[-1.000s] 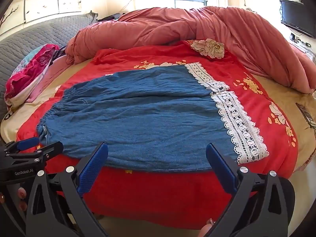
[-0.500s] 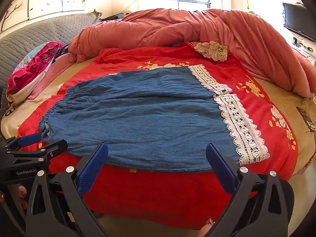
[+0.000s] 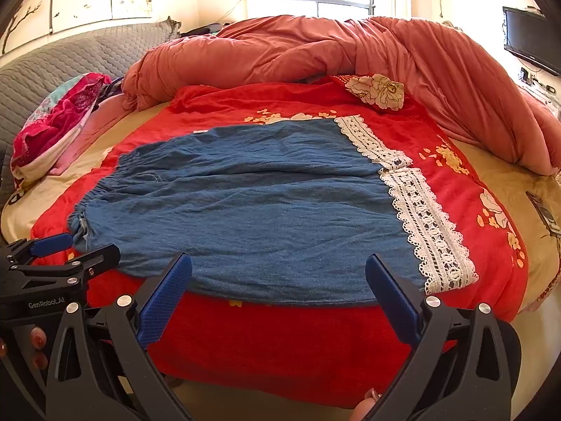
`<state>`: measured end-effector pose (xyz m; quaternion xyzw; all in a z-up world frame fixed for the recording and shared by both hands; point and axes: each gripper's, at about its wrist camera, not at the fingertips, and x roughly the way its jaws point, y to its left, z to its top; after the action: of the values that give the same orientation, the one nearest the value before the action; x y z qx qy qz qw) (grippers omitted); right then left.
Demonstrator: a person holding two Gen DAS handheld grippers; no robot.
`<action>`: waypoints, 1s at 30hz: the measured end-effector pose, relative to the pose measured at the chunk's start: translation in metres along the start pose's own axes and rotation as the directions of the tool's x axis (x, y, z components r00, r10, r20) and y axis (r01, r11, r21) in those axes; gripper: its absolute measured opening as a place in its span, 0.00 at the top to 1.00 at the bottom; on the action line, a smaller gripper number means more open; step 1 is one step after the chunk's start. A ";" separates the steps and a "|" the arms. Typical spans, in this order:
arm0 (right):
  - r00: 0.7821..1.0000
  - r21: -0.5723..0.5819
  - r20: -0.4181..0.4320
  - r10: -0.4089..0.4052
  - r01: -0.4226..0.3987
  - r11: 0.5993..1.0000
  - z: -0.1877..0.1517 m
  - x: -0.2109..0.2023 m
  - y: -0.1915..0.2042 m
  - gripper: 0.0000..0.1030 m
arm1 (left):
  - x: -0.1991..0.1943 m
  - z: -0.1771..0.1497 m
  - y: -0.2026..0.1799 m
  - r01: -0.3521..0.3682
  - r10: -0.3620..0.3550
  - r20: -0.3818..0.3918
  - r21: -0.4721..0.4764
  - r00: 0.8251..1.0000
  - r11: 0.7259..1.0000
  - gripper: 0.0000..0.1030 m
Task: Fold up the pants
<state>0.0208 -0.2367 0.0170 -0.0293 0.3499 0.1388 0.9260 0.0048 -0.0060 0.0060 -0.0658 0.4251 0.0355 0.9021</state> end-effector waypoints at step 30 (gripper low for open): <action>1.000 -0.006 -0.002 0.000 0.000 1.000 0.000 0.002 0.002 0.04 | -0.003 -0.002 0.000 -0.007 0.007 0.012 0.004 1.000 1.000 0.09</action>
<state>0.0221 -0.2346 0.0158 -0.0323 0.3503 0.1398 0.9256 0.0011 -0.0062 0.0067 -0.0622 0.4201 0.0379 0.9046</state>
